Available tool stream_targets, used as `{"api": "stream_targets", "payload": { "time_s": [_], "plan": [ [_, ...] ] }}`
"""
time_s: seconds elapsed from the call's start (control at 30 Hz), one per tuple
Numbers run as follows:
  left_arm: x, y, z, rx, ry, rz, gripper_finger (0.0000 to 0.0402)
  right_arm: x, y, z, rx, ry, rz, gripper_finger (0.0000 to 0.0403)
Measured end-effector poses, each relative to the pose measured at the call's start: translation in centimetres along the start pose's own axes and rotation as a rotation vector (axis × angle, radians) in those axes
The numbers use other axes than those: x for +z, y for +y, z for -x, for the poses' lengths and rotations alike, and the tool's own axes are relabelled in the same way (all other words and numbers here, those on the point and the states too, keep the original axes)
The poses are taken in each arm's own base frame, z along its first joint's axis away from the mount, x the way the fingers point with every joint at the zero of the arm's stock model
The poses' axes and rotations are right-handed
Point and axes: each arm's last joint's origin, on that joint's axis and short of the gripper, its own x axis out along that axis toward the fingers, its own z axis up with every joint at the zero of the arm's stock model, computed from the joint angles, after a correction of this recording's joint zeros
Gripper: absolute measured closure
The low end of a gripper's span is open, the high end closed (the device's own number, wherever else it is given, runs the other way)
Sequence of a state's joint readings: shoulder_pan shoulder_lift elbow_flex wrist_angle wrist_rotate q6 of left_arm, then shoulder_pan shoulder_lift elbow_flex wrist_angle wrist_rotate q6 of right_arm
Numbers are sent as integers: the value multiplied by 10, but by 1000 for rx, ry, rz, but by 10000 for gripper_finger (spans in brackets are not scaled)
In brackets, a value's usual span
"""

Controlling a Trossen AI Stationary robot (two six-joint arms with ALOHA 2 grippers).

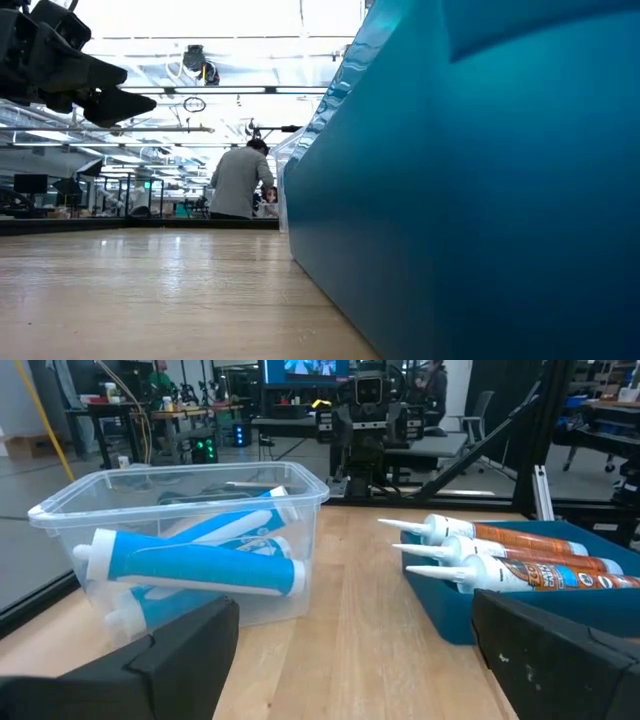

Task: Sort silicone sealant tubes
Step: Return to Home Position

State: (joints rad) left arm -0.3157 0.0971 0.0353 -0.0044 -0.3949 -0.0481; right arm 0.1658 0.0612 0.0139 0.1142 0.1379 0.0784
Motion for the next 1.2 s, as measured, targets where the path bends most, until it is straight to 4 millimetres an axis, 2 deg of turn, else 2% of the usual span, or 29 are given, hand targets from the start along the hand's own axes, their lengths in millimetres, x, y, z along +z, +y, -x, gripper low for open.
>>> {"api": "stream_targets", "payload": {
  "time_s": [0.33, 1.2],
  "plan": [
    [0, 0, 0, -1, 0, 2, 9, -4, -3, 0, -99, 39, -3, 149],
    [-4, -1, -3, -37, -12, -69, 9, -6, -3, 0, -103, 58, -13, 149]
  ]
}}
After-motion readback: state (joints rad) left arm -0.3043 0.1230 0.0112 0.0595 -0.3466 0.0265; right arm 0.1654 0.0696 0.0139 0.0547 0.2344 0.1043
